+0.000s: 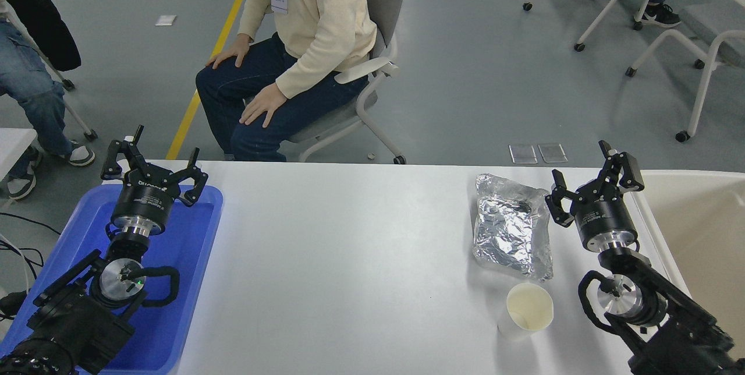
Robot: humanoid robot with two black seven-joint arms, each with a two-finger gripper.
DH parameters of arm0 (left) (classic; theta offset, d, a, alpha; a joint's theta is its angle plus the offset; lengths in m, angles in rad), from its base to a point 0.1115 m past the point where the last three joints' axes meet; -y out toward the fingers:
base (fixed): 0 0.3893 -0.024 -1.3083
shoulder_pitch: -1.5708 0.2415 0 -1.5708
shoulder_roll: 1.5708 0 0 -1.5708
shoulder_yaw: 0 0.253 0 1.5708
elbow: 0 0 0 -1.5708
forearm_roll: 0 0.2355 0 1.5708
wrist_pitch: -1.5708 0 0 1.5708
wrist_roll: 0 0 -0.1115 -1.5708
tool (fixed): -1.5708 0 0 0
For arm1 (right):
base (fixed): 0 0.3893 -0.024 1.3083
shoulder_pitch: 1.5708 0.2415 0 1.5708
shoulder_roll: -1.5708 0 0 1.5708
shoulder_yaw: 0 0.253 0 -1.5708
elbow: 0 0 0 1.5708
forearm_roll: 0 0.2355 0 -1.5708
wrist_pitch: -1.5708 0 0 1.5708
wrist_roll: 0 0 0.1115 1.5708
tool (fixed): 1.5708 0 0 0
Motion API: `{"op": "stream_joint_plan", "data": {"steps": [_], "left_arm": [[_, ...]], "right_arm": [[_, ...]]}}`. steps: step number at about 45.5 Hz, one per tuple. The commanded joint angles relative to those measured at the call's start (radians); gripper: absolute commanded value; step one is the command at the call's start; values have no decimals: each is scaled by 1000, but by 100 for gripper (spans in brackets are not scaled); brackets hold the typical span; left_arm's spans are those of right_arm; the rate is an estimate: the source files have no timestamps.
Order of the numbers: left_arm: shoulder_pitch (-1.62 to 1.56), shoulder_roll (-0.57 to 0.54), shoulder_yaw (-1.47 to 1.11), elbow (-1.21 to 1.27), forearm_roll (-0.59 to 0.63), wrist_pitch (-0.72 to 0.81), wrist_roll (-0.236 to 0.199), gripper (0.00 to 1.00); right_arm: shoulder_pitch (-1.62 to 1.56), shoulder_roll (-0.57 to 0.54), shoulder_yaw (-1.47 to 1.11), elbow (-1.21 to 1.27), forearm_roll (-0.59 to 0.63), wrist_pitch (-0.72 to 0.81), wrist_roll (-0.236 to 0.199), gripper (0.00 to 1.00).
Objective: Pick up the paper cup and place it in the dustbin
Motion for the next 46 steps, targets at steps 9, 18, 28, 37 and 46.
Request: {"op": "stream_joint_plan", "data": {"steps": [9, 18, 28, 37, 46], "left_arm": [[-1, 2, 5, 0, 1, 0, -1, 100], [-1, 2, 3, 0, 1, 0, 1, 100], [-1, 2, 2, 0, 1, 0, 1, 100], [-1, 2, 2, 0, 1, 0, 1, 100], [-1, 2, 2, 0, 1, 0, -1, 100]], "right_arm": [[1, 0, 0, -1, 0, 0, 0, 100], [2, 1, 0, -3, 0, 0, 0, 100], [13, -2, 0, -9, 1, -4, -1, 100], [53, -16, -20, -11, 1, -17, -5, 100], [71, -48, -48, -17, 14, -15, -5, 100]]}}
